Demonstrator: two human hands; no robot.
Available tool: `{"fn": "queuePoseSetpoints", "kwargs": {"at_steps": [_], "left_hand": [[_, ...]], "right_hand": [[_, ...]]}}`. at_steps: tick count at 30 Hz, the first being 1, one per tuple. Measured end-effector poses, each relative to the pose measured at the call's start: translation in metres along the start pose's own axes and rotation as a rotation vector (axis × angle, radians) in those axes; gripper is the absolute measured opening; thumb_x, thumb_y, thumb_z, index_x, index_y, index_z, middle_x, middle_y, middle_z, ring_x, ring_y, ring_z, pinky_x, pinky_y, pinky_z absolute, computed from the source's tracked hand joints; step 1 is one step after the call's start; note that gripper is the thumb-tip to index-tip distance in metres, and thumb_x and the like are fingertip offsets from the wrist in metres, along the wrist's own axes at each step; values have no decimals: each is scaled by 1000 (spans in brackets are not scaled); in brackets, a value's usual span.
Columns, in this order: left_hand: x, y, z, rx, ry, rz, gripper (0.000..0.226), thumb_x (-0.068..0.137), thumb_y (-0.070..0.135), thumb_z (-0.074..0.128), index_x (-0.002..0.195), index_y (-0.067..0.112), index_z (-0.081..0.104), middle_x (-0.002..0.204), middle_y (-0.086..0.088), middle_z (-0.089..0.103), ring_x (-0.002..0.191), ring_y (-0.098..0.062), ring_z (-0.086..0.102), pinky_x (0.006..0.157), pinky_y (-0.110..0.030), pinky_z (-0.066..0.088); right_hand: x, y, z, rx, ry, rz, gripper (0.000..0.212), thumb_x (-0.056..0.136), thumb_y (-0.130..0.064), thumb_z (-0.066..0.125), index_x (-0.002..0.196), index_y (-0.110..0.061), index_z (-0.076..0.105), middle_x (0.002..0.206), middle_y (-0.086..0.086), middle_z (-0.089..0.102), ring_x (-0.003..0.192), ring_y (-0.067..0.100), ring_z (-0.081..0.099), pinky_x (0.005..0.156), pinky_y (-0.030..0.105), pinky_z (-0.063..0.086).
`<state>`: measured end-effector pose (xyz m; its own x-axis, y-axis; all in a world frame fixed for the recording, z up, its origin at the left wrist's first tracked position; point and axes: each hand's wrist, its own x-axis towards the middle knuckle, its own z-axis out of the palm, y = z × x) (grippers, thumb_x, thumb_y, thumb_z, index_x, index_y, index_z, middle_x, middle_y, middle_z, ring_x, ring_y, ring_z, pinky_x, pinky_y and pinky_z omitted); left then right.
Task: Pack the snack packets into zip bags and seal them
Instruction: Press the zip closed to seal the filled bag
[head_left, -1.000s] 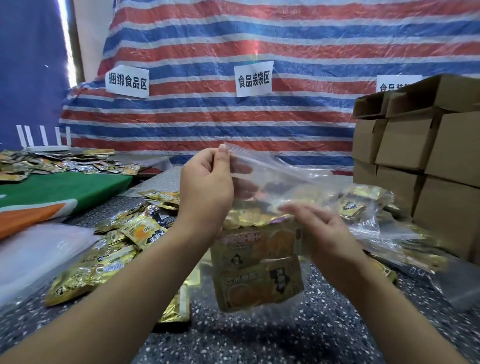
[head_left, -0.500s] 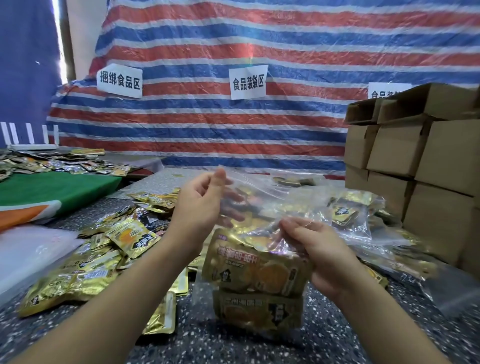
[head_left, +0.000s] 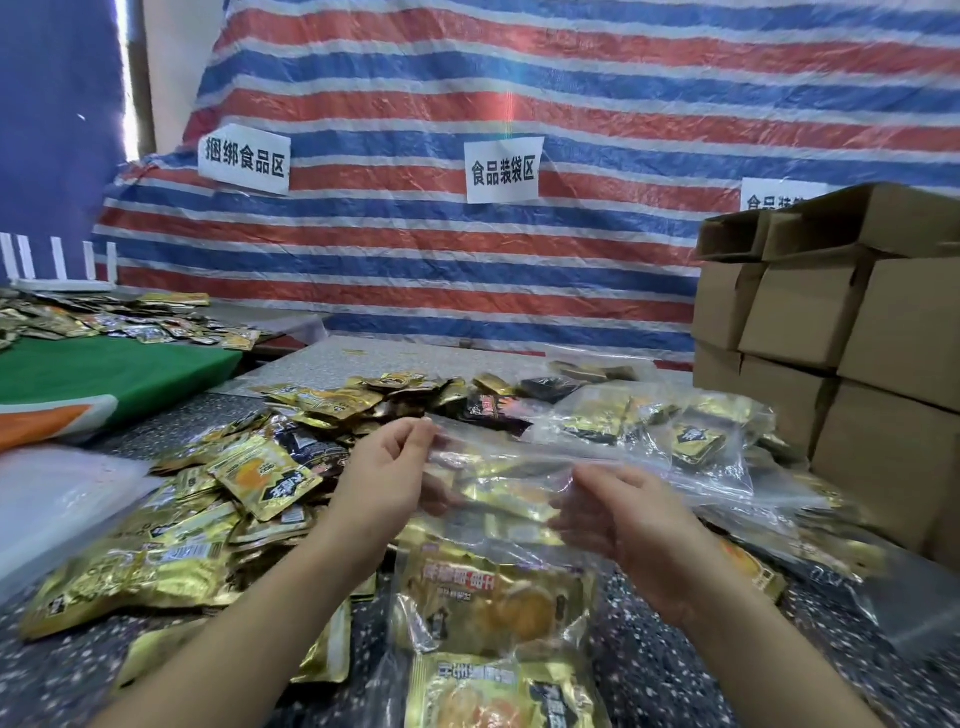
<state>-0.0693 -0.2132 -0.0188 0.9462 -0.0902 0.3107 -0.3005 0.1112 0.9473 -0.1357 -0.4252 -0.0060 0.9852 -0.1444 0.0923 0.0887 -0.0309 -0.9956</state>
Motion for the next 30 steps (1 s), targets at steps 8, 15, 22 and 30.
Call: {"fn": "queuePoseSetpoints", "kwargs": {"at_steps": [8,15,22,30], "left_hand": [[-8,-7,2,52,-21,81,21,102,21,49,92,11,65,74,-3,72,55,-21,68,51,-24,53],[-9,-12,0,103,35,209,19,97,19,59,83,24,70,79,-2,72,66,-18,69,60,-27,57],[-5,-13,-7,66,80,218,20,94,23,65,81,36,73,78,3,73,68,-10,68,62,-26,57],[0,-15,-12,173,52,218,26,95,20,64,80,40,72,75,9,72,66,-5,67,60,-19,52]], "right_hand": [[-4,0,7,-731,366,-726,13,95,-30,61,109,-28,62,100,-22,59,100,-25,47,87,1,36],[12,-30,49,-1033,-74,-556,34,95,-45,60,119,-22,64,108,-10,65,100,6,60,88,28,51],[33,-36,76,-1023,-142,-520,16,96,-33,61,83,-25,63,77,-10,60,71,6,56,59,24,43],[45,-34,79,-1030,-175,-496,20,95,-33,64,76,-31,61,73,-12,61,65,2,55,54,17,36]]}}
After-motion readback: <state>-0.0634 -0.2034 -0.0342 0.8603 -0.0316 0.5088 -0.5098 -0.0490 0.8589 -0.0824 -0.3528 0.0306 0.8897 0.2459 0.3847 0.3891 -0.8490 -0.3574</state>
